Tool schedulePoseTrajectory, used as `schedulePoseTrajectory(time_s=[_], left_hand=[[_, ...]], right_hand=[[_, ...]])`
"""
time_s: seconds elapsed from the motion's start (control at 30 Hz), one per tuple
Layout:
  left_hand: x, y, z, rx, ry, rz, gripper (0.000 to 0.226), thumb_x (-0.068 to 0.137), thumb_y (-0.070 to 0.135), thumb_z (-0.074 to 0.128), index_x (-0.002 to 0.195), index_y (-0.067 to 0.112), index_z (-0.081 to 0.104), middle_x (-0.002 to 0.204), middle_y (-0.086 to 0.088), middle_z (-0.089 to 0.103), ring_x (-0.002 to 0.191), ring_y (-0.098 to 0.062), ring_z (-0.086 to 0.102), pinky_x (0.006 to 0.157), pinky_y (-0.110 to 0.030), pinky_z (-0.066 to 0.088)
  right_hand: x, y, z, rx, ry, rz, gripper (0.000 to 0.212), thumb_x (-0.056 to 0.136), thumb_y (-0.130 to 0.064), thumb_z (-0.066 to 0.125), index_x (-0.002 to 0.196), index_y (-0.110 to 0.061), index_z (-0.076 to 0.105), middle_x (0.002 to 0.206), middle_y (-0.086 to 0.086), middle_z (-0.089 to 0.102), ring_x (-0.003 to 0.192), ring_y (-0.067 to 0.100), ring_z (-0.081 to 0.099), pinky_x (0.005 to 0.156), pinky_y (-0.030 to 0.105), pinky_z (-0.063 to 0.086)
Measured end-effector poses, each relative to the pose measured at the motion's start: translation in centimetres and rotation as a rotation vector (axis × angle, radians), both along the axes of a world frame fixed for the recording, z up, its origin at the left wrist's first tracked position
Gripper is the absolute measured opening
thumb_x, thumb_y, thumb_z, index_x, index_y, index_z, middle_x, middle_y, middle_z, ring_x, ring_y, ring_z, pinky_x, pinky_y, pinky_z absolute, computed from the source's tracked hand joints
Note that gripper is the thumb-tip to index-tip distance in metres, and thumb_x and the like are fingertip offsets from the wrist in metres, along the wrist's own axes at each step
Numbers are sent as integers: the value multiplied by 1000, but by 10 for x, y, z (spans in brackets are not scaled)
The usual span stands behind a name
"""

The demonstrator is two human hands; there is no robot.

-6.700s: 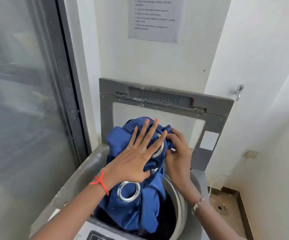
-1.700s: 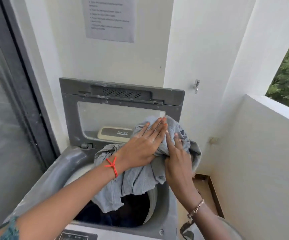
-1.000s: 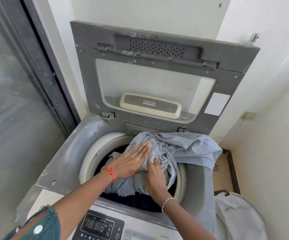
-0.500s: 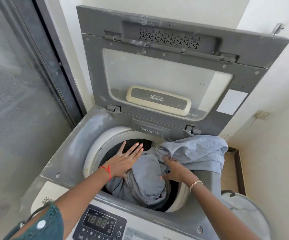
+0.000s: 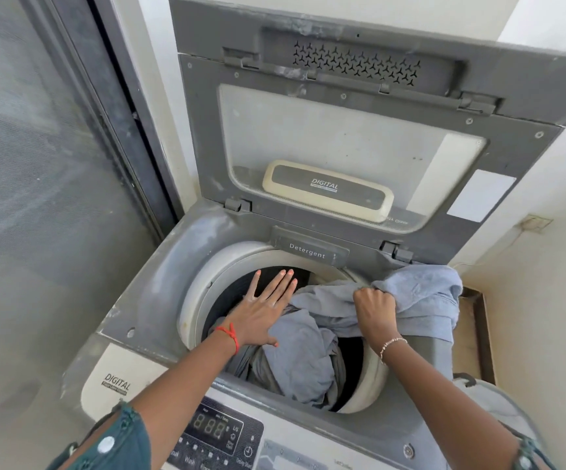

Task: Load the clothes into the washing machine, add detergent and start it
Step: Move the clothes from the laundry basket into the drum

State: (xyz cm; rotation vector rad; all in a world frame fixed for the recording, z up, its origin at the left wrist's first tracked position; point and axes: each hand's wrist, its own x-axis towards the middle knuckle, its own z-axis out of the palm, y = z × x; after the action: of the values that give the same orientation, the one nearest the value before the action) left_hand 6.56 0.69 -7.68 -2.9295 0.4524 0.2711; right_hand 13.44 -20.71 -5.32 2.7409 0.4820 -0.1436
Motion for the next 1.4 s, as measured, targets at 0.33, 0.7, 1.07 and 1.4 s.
schedulePoseTrajectory(time_s=[0.33,0.7,1.07,1.4], left_hand=[[-6,21,22,-33,-66,215,145,43,80,64,148,4,0,153,-17,21,141,-30,17,105,-65,17],[-22,46,20,-31,45,207,136,62,69,66,132,12,-36,141,-11,-40,130,-26,-37,106,-58,-19],[-10,8,11,-9,74,140,137,61,71,66,134,14,-36,141,-9,-37,130,-25,-37,98,-60,-26],[2,-42,26,-92,166,81,122,72,75,50,134,15,-35,143,-3,-37,132,-21,-33,110,-58,-12]], right_hand=[[-33,107,-20,1151,354,6,32,84,4,49,64,-20,45,64,-5,48,58,10,45,54,19,30],[-41,122,-51,990,812,-134,28,82,5,56,60,-8,46,65,30,55,52,12,48,56,24,44],[-37,47,-64,212,309,-136,65,96,-8,40,148,-8,2,155,22,-6,143,36,7,113,47,23],[-32,11,-12,545,502,-134,79,89,-4,47,149,-22,-1,158,9,-5,145,26,8,114,39,26]])
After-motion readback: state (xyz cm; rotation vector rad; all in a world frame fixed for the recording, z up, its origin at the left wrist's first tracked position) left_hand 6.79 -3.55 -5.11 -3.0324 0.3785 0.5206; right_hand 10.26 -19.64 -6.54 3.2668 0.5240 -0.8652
